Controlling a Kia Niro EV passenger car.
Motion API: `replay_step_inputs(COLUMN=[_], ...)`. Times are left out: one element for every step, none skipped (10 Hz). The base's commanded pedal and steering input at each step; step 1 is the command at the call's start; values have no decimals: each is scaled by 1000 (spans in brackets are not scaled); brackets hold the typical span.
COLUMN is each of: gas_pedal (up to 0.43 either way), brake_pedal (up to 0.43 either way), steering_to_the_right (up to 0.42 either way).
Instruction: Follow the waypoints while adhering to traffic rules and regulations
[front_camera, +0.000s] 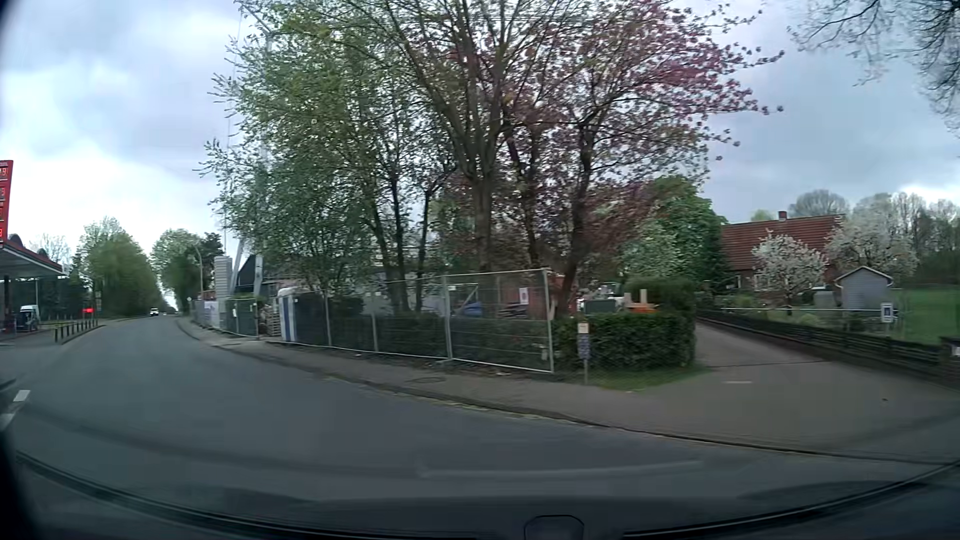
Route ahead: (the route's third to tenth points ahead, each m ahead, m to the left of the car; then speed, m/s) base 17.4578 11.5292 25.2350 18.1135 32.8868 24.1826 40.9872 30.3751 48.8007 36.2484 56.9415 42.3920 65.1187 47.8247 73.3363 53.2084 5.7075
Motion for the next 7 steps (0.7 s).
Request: replay_step_inputs(gas_pedal=[319, 319, 319, 319, 311, 299, 287], brake_pedal=[0, 0, 0, 0, 0, 0, 0], steering_to_the_right=[-352, -334, -320, -309, -292, -272, -250])
